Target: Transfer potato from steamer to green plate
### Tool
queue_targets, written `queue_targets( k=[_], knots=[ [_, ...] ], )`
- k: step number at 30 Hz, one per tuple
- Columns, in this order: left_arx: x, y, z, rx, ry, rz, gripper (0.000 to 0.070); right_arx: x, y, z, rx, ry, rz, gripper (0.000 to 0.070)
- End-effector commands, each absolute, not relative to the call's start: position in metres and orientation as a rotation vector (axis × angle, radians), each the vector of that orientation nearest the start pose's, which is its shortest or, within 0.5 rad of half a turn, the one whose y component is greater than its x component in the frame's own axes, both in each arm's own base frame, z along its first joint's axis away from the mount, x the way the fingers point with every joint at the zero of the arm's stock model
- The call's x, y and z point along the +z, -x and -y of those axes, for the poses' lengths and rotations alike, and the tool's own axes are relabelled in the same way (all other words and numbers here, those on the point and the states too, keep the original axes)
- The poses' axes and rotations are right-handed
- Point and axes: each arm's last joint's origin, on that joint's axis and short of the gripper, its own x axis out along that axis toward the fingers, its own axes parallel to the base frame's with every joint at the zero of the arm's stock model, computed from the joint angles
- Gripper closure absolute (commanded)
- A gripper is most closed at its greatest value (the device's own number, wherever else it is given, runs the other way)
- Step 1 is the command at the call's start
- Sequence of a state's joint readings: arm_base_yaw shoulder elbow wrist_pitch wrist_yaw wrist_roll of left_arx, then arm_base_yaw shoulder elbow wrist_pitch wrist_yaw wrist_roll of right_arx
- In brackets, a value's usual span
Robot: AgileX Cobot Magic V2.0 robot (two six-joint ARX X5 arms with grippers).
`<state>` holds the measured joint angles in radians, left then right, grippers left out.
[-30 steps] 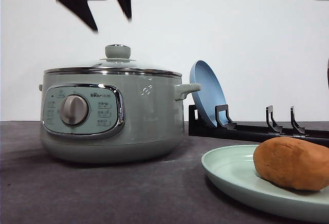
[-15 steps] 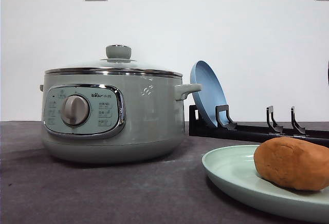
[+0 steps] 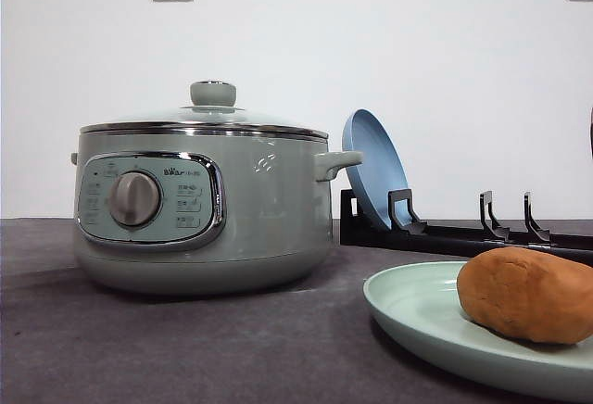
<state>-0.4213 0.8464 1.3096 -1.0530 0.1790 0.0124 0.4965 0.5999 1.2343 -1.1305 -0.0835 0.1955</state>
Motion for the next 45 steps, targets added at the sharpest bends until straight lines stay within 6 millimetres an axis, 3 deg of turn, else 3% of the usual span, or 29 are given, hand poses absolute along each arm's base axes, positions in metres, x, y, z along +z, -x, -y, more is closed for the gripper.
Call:
queue_targets(
  k=[1, 5, 9, 19, 20, 21, 23, 25, 45],
  knots=[
    [0.404, -0.096, 0.050, -0.607, -0.076, -0.552, 0.0000, 0.404, -0.041, -0.026, 0.555, -0.026, -0.521, 0.0001],
    [0.387, -0.074, 0.040, -0.605, -0.038, -0.498, 0.0000, 0.404, -0.040, -0.027, 0.608, -0.007, -0.519, 0.0001],
    [0.383, -0.061, 0.034, -0.600, -0.006, -0.476, 0.0000, 0.401, -0.041, -0.029, 0.644, -0.009, -0.531, 0.0001],
    [0.383, -0.058, 0.033, -0.603, -0.016, -0.460, 0.0011, 0.394, -0.044, -0.032, 0.704, -0.021, -0.563, 0.0008],
    [0.383, -0.058, 0.033, -0.603, -0.016, -0.461, 0.0062, 0.394, -0.044, -0.032, 0.704, -0.022, -0.564, 0.0043],
    [0.383, -0.058, 0.032, -0.603, -0.016, -0.462, 0.0276, 0.394, -0.044, -0.032, 0.707, -0.023, -0.565, 0.0202],
    [0.382, -0.058, 0.032, -0.603, -0.020, -0.468, 0.0696, 0.394, -0.044, -0.033, 0.722, -0.025, -0.566, 0.0647],
    [0.382, -0.058, 0.032, -0.601, -0.017, -0.470, 0.0664, 0.395, -0.044, -0.033, 0.723, -0.024, -0.553, 0.0678],
    [0.382, -0.058, 0.032, -0.601, -0.017, -0.472, 0.0674, 0.397, -0.045, -0.033, 0.725, -0.027, -0.529, 0.0677]
  ],
)
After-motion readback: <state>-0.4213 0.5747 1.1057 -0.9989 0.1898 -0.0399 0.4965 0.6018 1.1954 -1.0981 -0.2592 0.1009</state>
